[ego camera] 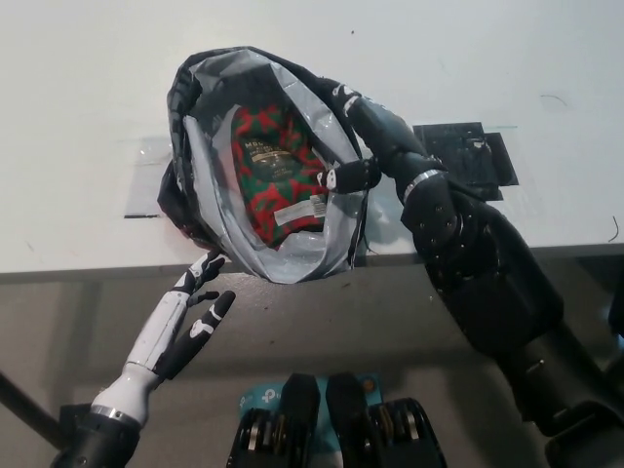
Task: The robot uses its right hand to pick up a bag of coffee beans and puts it in the black plastic bag, then the robot grabs the top of the bag and lifts it.
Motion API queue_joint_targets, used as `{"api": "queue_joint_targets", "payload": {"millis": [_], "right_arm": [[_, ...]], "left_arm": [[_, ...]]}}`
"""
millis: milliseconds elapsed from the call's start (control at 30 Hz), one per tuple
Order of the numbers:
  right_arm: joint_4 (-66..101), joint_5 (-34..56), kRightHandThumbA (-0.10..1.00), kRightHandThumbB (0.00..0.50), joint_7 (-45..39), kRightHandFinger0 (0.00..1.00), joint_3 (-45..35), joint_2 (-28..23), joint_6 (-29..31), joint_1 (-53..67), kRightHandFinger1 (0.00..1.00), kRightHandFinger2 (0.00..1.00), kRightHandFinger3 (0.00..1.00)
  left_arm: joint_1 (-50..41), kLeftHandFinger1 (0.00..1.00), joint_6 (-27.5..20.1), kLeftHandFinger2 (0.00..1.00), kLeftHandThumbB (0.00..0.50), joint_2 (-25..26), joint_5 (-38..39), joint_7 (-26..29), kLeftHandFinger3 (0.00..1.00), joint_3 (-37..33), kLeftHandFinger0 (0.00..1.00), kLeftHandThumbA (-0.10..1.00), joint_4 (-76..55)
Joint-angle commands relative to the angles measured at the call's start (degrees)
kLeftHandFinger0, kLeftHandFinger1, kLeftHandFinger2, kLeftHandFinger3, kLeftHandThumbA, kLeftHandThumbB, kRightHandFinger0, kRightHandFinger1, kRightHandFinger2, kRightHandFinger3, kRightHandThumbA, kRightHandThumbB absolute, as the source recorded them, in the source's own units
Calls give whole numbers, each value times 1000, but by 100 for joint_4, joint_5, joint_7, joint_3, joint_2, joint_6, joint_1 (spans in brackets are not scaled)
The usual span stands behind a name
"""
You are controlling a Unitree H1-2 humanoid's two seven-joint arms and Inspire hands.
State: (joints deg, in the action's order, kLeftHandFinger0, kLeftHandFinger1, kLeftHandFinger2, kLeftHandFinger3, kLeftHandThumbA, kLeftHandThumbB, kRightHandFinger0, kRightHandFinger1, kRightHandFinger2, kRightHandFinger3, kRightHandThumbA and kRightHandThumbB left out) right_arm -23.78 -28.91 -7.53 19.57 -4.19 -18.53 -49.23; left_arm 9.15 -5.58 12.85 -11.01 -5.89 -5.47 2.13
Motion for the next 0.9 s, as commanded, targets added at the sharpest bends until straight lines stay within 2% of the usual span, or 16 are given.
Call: {"api": "queue_joint_targets", "payload": {"millis": [0,433,733,867], "right_arm": [[-49,-242,811,387,369,1000,-58,59,-144,-385,1000,1000,1000],[-373,-280,863,404,987,1000,-364,58,-142,-662,1000,1000,1000],[-422,-196,870,420,972,1000,-405,122,-197,-684,1000,1000,1000],[-505,-116,857,405,936,1000,-414,175,-203,-676,1000,1000,1000]], "left_arm": [[129,959,-176,1000,127,71,-21,-32,1000,2,876,921,-119],[87,919,-280,1000,91,92,-83,-14,1000,-31,834,907,-104],[72,896,-297,1000,79,82,-89,-10,1000,-35,825,902,-106],[88,890,-339,1000,72,84,-58,-22,1000,-28,821,899,-90]]}}
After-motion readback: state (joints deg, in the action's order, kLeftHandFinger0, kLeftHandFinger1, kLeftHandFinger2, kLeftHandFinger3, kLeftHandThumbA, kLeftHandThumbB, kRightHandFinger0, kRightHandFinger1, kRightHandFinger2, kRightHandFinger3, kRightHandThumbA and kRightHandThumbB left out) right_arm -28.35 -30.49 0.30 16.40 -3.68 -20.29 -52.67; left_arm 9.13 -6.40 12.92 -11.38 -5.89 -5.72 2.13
